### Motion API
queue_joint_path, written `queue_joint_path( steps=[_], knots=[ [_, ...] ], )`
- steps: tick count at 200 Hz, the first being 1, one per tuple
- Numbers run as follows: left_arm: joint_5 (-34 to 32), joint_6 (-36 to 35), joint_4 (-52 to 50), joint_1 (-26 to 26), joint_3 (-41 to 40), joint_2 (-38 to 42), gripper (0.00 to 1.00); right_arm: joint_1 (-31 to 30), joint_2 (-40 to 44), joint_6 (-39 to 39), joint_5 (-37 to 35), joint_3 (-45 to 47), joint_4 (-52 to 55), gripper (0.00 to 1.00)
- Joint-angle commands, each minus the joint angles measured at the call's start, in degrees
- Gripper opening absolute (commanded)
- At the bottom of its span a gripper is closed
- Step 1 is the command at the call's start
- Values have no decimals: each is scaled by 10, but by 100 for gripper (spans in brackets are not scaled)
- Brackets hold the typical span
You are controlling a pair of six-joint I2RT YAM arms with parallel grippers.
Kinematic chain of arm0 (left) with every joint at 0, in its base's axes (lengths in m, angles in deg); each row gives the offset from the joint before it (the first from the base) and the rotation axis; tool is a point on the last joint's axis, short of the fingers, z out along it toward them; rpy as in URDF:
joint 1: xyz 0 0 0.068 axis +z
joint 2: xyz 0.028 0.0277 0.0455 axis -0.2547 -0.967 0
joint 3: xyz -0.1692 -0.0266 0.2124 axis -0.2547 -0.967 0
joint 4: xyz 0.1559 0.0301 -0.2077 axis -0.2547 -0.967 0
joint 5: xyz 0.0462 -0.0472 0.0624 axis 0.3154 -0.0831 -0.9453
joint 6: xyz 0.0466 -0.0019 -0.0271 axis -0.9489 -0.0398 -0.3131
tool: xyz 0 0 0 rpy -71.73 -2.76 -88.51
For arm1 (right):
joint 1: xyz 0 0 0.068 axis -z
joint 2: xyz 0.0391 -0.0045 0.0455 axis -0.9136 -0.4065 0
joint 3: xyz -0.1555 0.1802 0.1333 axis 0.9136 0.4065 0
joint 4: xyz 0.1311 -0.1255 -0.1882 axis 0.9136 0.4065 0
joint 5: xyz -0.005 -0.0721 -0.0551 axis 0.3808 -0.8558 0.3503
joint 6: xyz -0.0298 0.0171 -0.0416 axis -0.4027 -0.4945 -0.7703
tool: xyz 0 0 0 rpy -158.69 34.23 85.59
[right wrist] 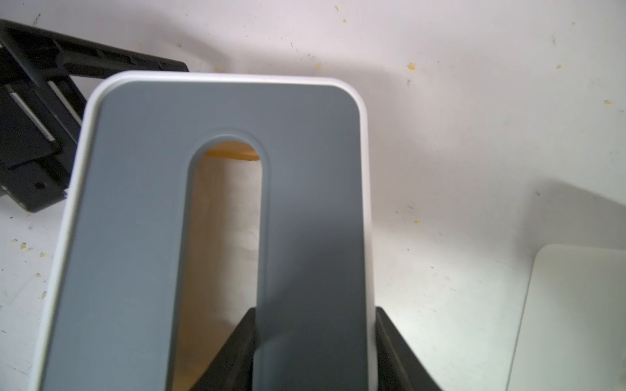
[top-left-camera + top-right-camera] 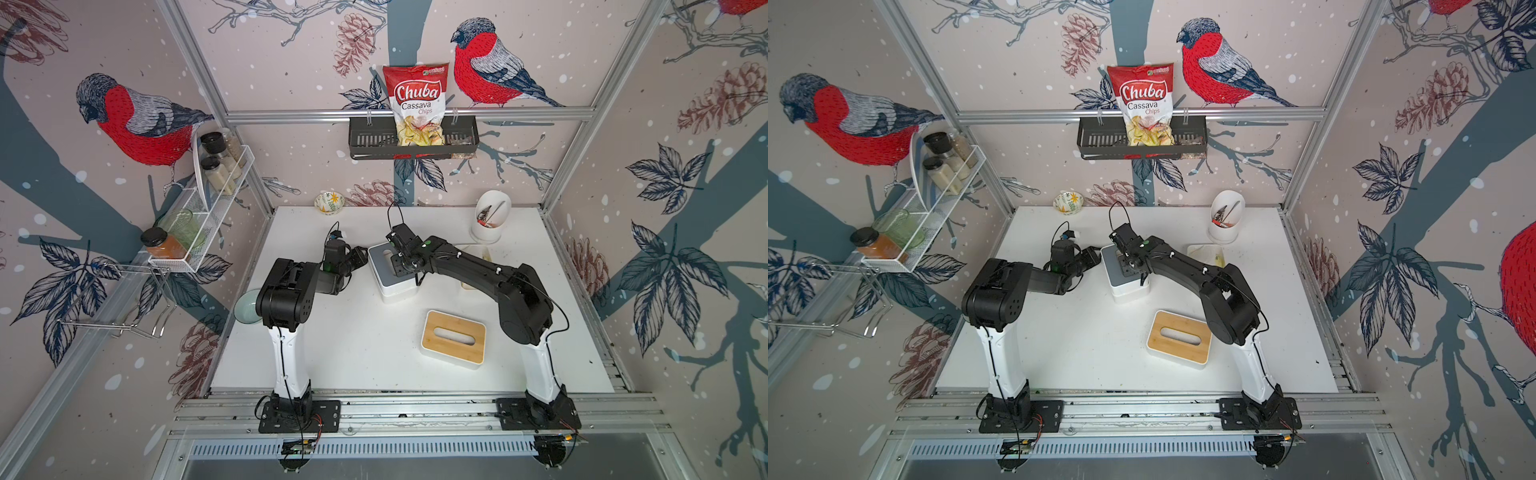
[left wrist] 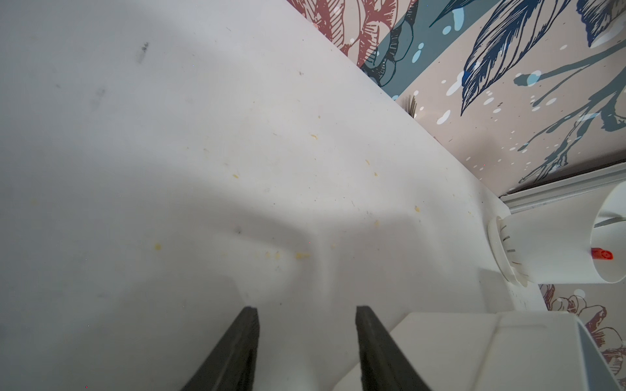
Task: Put the tissue paper into the tissue box
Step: Close the box lid on the tissue box.
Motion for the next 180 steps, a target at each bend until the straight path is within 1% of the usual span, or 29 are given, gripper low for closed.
queue_joint_path(
  steps=[1, 127, 180],
  knots=[
    [9, -3, 13, -1, 3, -1, 50, -1, 15, 6, -31, 12, -35, 6],
    [11, -6, 13, -4, 3, 1, 50, -12, 42, 16, -75, 66, -110, 7],
    [10, -8, 12, -5, 3, 2, 50, -12, 33, 18, -79, 74, -124, 7]
  ],
)
